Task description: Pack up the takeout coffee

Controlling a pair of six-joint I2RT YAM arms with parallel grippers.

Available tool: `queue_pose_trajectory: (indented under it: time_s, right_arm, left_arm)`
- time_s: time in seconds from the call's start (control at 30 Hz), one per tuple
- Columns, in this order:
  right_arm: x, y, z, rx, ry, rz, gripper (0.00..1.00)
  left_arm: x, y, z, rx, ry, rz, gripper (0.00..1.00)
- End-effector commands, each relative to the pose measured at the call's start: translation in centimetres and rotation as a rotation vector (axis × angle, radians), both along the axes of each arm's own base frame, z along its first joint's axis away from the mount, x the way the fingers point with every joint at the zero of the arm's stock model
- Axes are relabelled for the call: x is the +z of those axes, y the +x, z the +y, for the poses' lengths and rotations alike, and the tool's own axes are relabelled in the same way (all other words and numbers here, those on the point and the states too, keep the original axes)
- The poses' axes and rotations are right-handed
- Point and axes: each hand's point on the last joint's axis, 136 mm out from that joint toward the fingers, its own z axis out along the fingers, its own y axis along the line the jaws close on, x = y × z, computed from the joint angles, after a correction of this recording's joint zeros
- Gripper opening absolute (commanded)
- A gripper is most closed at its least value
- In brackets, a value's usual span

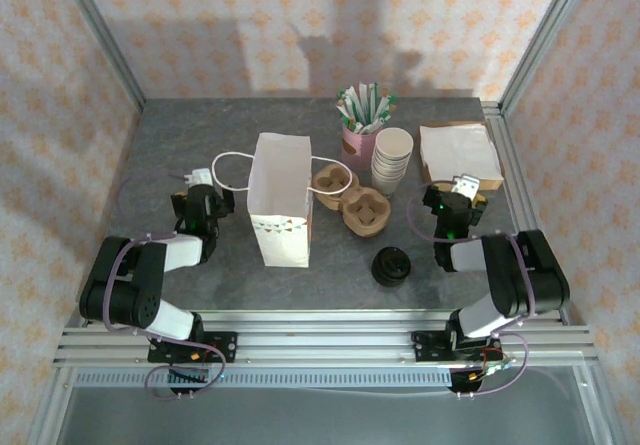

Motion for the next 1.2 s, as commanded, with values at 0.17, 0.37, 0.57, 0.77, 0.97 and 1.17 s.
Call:
queue_pose_trajectory:
  time_s: [0.17,0.37,0.57,0.77,0.97,1.17]
  right_arm:
    - [8.0,-5.2,-2.6,-0.227,0.225,-0.071,0.99]
    - [13.8,-8.6,0.7,-0.09,0.486,-0.015,1.0]
    - [21.2,-8.5,6.3,0.168,0.743,-0.002,0.85]
    - [21.3,-4.4,12.8,0.353,0.925,0.204,0.59]
    - [17.4,-1.7,12.4,0.209,0.786,0.34,0.5]
    - [15.9,-0.1,12.3,0.181,0.774,0.353,0.41]
  left_arm:
    - [12.7,-4.5,3.2,0.302,-0.14,-0.096,1.0]
    - [18.9,-7.6,1.9,0.266,-0.272,-0.087,1.0]
    - [21.5,-8.4,-2.4,0.026,-0.452,-0.166,1.0]
    - [23.0,-8.0,-6.5,-0.182,-0.615,-0.216,1.0]
    - [23.2,-7.6,-8.0,-0.255,-0.67,-0.211,1.0]
    - [23.2,-7.4,-8.6,-0.29,-0.671,-0.19,1.0]
